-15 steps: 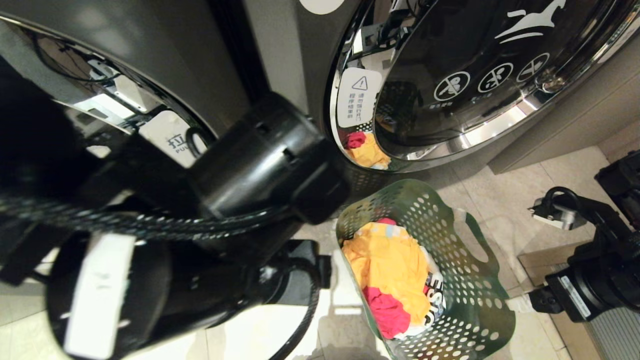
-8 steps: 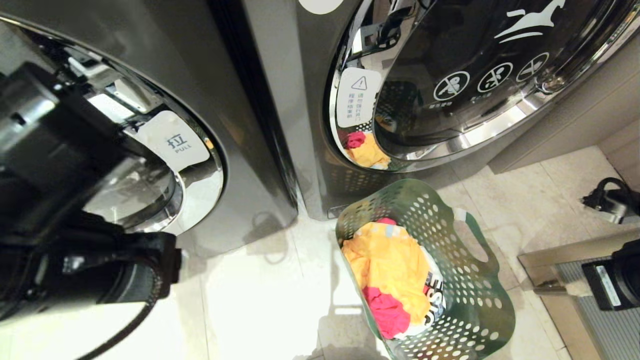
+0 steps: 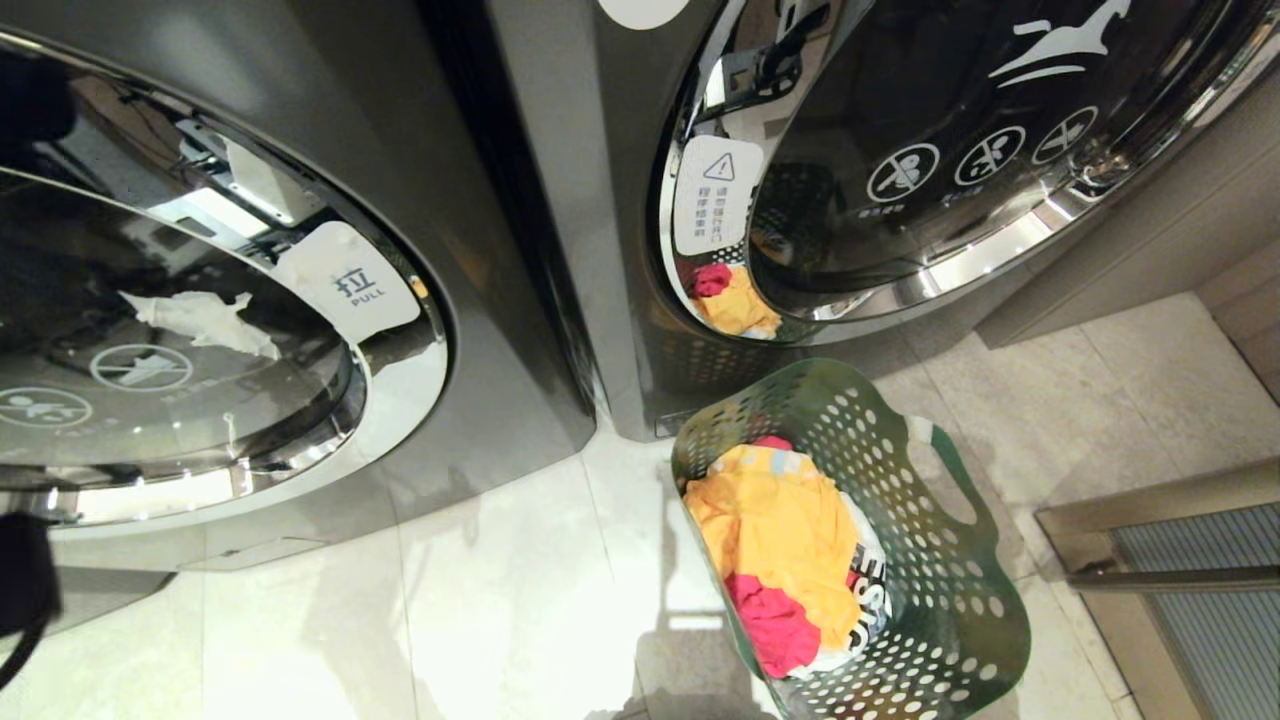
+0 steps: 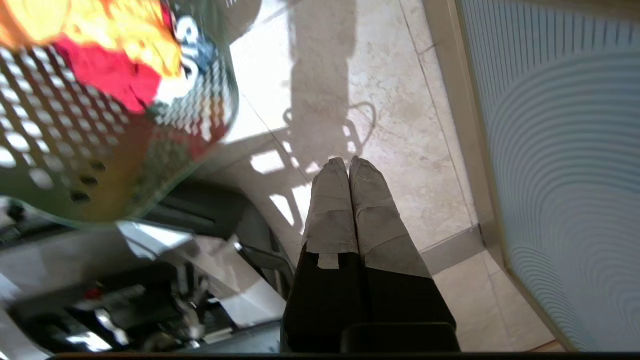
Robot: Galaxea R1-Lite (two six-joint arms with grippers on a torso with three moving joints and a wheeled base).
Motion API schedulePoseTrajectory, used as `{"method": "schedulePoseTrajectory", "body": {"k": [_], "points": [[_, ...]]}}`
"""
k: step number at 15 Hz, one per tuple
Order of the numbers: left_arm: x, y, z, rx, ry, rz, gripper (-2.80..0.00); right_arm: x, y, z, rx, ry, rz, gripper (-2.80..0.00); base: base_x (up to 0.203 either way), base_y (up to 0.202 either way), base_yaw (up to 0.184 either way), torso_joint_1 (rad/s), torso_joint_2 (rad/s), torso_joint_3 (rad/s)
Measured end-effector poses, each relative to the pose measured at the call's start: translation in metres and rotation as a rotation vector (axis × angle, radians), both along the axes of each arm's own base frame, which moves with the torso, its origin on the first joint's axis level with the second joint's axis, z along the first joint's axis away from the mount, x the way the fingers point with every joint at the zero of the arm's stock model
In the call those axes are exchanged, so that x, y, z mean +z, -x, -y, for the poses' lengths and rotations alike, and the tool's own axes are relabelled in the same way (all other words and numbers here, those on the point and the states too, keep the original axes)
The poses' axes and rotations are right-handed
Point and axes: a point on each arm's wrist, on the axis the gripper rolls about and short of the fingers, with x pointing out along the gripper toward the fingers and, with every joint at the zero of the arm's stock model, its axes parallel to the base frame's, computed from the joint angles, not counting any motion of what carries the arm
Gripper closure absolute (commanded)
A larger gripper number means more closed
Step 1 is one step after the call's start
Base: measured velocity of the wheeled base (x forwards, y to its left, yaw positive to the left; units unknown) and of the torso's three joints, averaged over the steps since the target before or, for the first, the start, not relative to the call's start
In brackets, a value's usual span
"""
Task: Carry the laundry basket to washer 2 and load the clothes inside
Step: Pick up the clothes basket and put it beside the washing machine
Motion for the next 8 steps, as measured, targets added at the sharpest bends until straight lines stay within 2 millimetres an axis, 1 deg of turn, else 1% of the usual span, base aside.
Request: {"method": "schedulePoseTrajectory", "body": {"k": [2, 4, 5, 6, 8], "points": [[-0.015, 0.031, -0.017, 0.064, -0.029, -0.016, 0.00, -0.020, 0.027, -0.008, 0.048, 0.025, -0.020, 0.00, 0.000, 0.000, 0.000, 0.000, 0.00, 0.000], [-0.029, 0.060, -0.029, 0.064, -0.055, -0.034, 0.00, -0.039, 0.050, -0.014, 0.110, 0.038, -0.009, 0.00, 0.000, 0.000, 0.000, 0.000, 0.00, 0.000], [-0.032, 0.072, -0.032, 0.022, -0.058, -0.019, 0.00, -0.050, 0.058, -0.017, 0.163, 0.043, 0.018, 0.00, 0.000, 0.000, 0.000, 0.000, 0.00, 0.000], [-0.033, 0.081, -0.035, -0.057, -0.050, 0.013, 0.00, -0.061, 0.065, -0.020, 0.220, 0.051, 0.059, 0.00, 0.000, 0.000, 0.000, 0.000, 0.00, 0.000], [-0.041, 0.097, -0.039, -0.314, -0.043, 0.072, 0.00, -0.089, 0.076, -0.024, 0.322, 0.089, 0.149, 0.00, 0.000, 0.000, 0.000, 0.000, 0.00, 0.000]]}}
